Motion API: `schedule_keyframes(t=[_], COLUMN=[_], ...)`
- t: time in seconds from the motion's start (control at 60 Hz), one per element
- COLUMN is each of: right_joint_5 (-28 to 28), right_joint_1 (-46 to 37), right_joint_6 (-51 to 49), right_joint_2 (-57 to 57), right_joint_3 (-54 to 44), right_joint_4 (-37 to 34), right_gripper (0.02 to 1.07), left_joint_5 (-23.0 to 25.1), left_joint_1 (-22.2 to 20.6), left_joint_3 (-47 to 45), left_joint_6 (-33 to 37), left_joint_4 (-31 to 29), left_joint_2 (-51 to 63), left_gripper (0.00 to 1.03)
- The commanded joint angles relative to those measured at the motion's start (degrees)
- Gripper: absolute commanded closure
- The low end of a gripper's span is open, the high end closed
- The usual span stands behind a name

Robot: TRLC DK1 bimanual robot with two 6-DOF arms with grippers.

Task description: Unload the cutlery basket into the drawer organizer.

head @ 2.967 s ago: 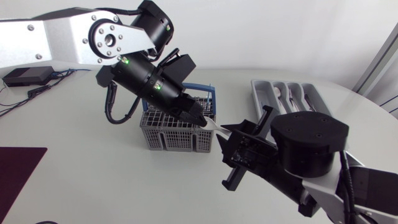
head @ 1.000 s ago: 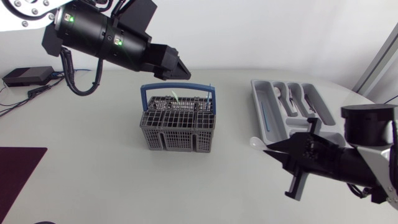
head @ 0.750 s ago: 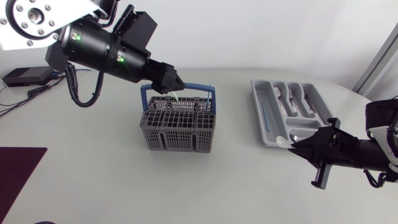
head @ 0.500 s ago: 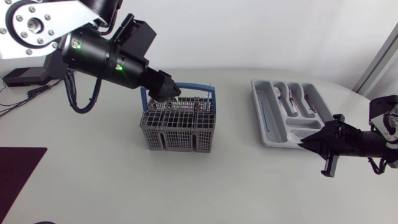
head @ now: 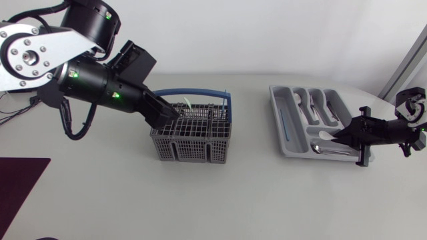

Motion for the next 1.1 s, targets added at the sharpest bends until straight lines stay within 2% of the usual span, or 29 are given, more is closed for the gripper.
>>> schedule_keyframes(t=[0.0, 0.233, 0.283, 0.333, 0.383, 0.533, 0.65, 0.733, 0.8, 0.967, 1.083], right_joint_5=[1.52, 5.74, 6.18, 6.36, 6.44, 6.53, 6.09, 4.95, 4.6, 4.42, 4.42], right_joint_1=[-0.44, 0.26, 0.44, 0.44, 0.44, 0.44, 0.79, 2.37, 4.39, 12.48, 19.6], right_joint_6=[-5.17, -8.69, -8.69, -8.69, -8.69, -8.25, -5.52, -1.57, 1.86, 16.1, 27.79], right_joint_2=[3.33, 4.3, 4.56, 4.65, 4.56, 3.5, 0.87, -3.97, -7.22, -13.19, -13.63], right_joint_3=[2.88, 2.17, 2.26, 2.08, 2.0, 1.47, 1.03, -0.29, -1.25, -1.87, -0.99], right_joint_4=[-3.26, -4.49, -4.4, -4.23, -4.05, -3.43, -3.26, -3.7, -3.79, -4.05, -2.47], right_gripper=[1.01, 1.01, 0.91, 0.72, 0.62, 0.49, 0.44, 0.37, 0.37, 0.23, 0.23], left_joint_5=[-0.34, -0.34, -0.34, -0.34, -0.34, -0.6, -0.69, -1.39, -1.57, -2.1, -2.89], left_joint_1=[0.67, 1.37, 1.28, 1.28, 1.28, 1.46, 1.81, 1.64, 1.46, 1.81, 2.25], left_joint_3=[-1.83, -4.03, -4.64, -5.26, -5.44, -7.11, -8.86, -12.03, -13.79, -20.47, -25.74], left_joint_6=[1.9, 2.95, 3.04, 3.21, 3.21, 4.09, 5.32, 7.26, 8.14, 11.3, 13.15], left_joint_4=[1.04, 1.65, 1.92, 2.36, 2.36, 2.62, 2.62, 2.62, 2.62, 3.15, 6.49], left_joint_2=[-1.84, -3.16, -3.43, -3.6, -3.69, -5.27, -6.94, -9.75, -11.51, -14.85, -15.03], left_gripper=[0.05, 0.05, 0.05, 0.05, 0.05, 0.05, 0.05, 0.05, 0.05, 0.05, 0.05])
